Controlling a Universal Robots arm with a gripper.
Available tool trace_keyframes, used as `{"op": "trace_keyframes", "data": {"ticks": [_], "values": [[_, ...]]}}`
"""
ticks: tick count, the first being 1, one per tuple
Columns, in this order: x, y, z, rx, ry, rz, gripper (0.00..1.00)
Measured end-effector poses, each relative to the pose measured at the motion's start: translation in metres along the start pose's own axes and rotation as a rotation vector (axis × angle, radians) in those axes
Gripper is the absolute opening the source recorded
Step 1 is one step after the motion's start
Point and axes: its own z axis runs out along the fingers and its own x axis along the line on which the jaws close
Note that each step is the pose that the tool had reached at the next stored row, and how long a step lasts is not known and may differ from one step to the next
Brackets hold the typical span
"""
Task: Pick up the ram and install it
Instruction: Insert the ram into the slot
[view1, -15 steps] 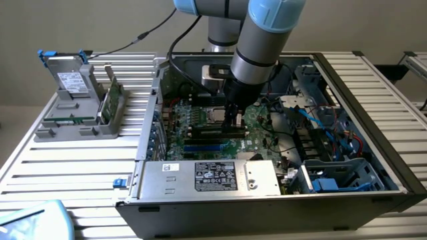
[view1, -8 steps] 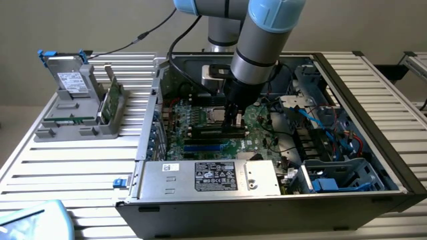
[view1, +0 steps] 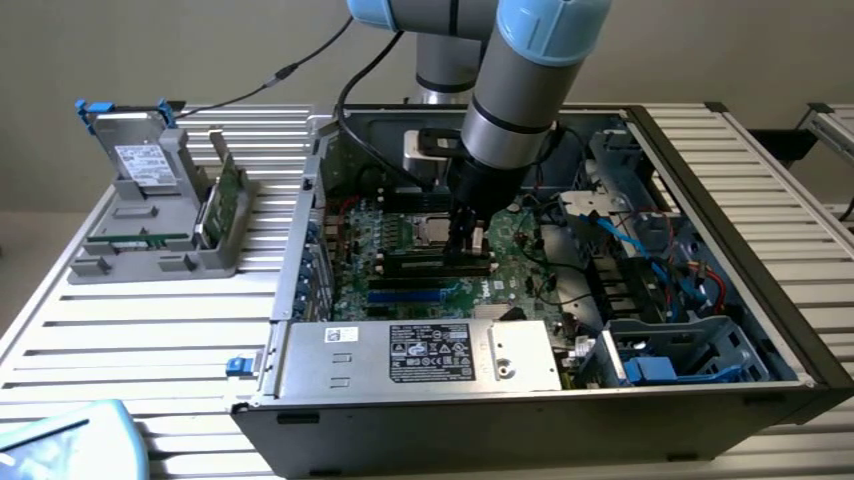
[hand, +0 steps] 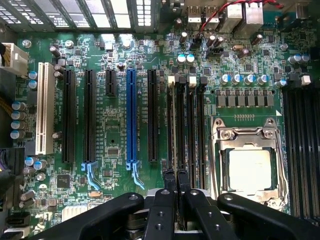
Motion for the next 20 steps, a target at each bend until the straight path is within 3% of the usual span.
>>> {"op": "trace_keyframes", "data": {"ticks": [8,20], "values": [[0.0,0.0,-0.0001,-0.007,0.0003,0.0,0.13],[0.0002,-0.0004,0.0022,-0.0072,0.0003,0.001,0.13]]}}
